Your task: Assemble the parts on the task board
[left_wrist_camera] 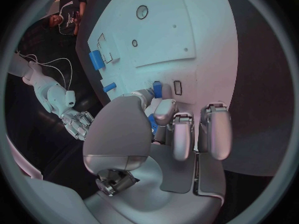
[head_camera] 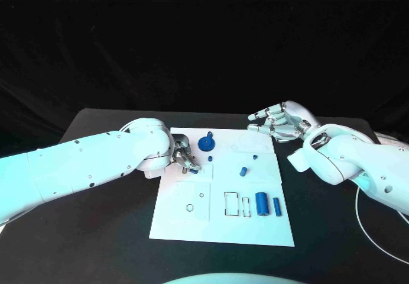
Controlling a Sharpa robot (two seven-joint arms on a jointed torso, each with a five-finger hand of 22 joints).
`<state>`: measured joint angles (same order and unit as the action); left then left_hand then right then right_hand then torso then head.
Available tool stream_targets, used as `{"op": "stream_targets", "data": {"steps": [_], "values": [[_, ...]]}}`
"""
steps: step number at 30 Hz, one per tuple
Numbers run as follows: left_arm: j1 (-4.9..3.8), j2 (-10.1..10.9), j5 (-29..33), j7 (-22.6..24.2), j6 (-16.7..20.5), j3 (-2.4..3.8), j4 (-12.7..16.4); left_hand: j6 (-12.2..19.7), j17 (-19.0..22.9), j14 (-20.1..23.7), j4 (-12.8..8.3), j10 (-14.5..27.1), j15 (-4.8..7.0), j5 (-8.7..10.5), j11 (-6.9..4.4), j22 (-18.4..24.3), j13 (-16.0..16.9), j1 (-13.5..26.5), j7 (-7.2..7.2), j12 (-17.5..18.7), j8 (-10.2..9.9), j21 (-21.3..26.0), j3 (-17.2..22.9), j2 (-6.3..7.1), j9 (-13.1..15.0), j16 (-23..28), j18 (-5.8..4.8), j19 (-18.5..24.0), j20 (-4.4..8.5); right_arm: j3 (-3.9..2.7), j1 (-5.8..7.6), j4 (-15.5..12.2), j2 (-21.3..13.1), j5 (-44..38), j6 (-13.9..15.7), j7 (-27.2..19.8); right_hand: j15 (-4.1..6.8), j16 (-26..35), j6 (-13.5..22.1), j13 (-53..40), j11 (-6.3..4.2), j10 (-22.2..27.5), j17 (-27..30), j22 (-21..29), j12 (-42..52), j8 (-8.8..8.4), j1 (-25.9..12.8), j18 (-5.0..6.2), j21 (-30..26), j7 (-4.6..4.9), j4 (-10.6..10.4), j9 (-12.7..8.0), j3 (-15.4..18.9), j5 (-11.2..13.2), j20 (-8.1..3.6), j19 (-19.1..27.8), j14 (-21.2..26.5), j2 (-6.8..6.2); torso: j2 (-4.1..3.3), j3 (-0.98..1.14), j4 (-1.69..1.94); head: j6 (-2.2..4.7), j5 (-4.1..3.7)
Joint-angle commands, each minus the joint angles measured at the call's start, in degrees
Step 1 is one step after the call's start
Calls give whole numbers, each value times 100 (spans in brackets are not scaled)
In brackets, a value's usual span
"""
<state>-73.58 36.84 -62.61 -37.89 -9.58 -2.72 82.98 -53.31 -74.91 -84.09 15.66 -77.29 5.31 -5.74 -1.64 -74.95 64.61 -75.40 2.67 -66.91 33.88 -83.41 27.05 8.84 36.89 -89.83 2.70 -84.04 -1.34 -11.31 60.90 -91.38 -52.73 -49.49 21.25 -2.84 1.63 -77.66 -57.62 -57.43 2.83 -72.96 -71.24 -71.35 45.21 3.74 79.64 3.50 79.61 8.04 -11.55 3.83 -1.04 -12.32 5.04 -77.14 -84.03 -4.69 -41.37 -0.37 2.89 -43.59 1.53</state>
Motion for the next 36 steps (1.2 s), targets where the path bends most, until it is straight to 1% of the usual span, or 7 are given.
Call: {"op": "stream_targets", "data": {"steps": [1,7,12,19,26,30,36], "values": [[26,-34,-12,-14,-197,-18,-20,-17,-1509,-591,-852,-51,-39,-7,-13,-651,12,51,-38,-43,37,22,891,-44,4,-17,-39,-136,-7,0,-6,-14,8,-2,-95,-60,-30,35,10,5,-1,53,3,5,-29,15,-46,93,-32,-15,4,7,30,-23,0,55,-193,30,-2,2,-4,4,-1],[28,-91,-4,-13,-250,-23,-90,-90,-1509,-591,-798,-91,-24,7,-38,-661,61,312,-77,-93,79,22,839,-51,53,-17,-40,-141,-1,0,-6,-35,4,-2,-96,-56,-30,35,10,5,-1,53,3,5,-29,15,-46,93,-32,-15,4,7,30,-23,0,55,-193,30,-6,4,-3,-5,4],[29,-119,-2,-13,-347,-33,-135,-184,-1509,-591,-695,-123,8,20,-77,-679,107,679,-125,-140,108,19,577,0,92,-17,-42,-152,26,1,-7,-46,0,-2,-94,-50,-31,45,10,15,0,52,9,14,-31,15,-76,94,-41,-14,-16,7,51,-28,1,57,-194,41,-11,2,-7,-15,-10],[31,-151,-8,-11,-392,-41,-185,-249,-1509,-591,-680,-154,27,27,-96,-701,159,833,-147,-189,124,9,362,38,114,-17,-47,-164,46,3,-14,-46,4,-2,-99,-45,-31,48,11,23,0,54,12,18,-38,15,-87,95,-45,-14,-24,7,60,-28,1,59,-194,43,-3,0,3,-38,-29],[31,-189,4,-8,-342,-43,-256,-305,-1509,-591,-594,-187,36,23,-107,-731,201,1002,-160,-230,135,-9,181,-19,130,-17,-54,-182,57,8,-23,-50,8,1,-104,-43,-31,51,4,30,0,57,14,28,-46,19,-91,97,-51,-16,-26,9,64,-28,1,65,-194,44,-2,-1,13,-36,-34],[31,-213,5,-6,-304,-43,-298,-344,-1509,-591,-484,-212,40,20,-112,-754,227,1172,-167,-255,139,-23,44,-74,138,-17,-60,-196,62,10,-33,-51,13,4,-121,-38,-31,54,-2,55,-1,71,16,48,-76,22,-104,102,-64,-17,-34,10,77,-23,1,78,-194,43,-3,1,8,-39,-19],[31,-230,5,-6,-287,-43,-330,-396,-1509,-591,-388,-244,48,25,-122,-786,260,1334,-179,-285,146,-43,-181,-85,153,-17,-68,-214,69,12,-56,-60,13,6,-135,-34,-30,56,-4,69,-1,79,16,64,-92,23,-113,105,-75,-18,-39,11,86,-20,1,88,-195,43,-6,1,2,-43,-20]]}}
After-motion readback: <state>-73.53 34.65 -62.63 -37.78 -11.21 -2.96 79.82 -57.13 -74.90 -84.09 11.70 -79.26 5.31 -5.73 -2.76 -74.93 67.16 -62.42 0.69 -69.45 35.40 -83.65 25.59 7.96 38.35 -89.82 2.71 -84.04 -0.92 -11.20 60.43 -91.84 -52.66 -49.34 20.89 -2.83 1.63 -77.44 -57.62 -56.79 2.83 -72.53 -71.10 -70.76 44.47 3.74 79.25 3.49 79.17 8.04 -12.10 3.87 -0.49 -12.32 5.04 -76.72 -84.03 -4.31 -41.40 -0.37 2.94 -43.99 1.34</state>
